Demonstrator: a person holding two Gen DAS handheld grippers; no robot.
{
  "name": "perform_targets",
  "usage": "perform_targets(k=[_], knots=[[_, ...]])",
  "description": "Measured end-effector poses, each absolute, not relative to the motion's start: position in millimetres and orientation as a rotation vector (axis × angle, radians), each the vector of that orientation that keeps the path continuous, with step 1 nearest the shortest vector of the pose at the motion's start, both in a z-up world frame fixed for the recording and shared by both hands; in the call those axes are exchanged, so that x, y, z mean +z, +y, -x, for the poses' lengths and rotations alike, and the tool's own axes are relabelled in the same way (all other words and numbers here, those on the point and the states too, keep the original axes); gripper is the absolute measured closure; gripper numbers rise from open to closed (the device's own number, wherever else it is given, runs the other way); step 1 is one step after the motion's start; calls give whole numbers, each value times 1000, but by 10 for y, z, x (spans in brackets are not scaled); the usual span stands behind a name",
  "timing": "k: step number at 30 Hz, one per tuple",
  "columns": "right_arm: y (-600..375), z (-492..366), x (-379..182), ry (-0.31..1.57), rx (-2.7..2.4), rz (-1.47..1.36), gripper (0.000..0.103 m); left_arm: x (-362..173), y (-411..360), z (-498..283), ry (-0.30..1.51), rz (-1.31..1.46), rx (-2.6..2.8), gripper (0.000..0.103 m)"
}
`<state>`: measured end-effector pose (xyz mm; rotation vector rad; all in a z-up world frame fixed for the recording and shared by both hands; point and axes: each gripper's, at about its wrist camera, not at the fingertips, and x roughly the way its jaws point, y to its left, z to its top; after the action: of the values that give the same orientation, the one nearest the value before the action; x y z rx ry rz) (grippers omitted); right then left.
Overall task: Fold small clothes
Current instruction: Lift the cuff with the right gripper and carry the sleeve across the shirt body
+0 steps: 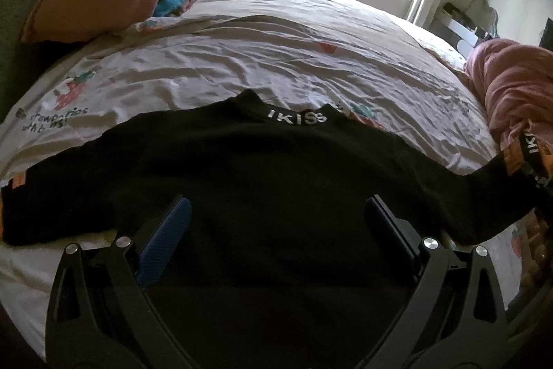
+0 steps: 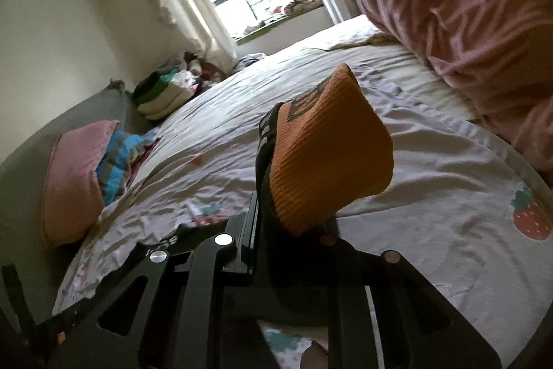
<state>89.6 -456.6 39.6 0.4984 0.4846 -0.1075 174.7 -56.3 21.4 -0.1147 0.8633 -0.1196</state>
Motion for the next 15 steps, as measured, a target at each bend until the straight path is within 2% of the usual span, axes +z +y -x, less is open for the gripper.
perform_targets(k=[15], knots=[[-3807,-1167,567,503,2,-374,88,176,-54,-1784,855,218,-84,9]])
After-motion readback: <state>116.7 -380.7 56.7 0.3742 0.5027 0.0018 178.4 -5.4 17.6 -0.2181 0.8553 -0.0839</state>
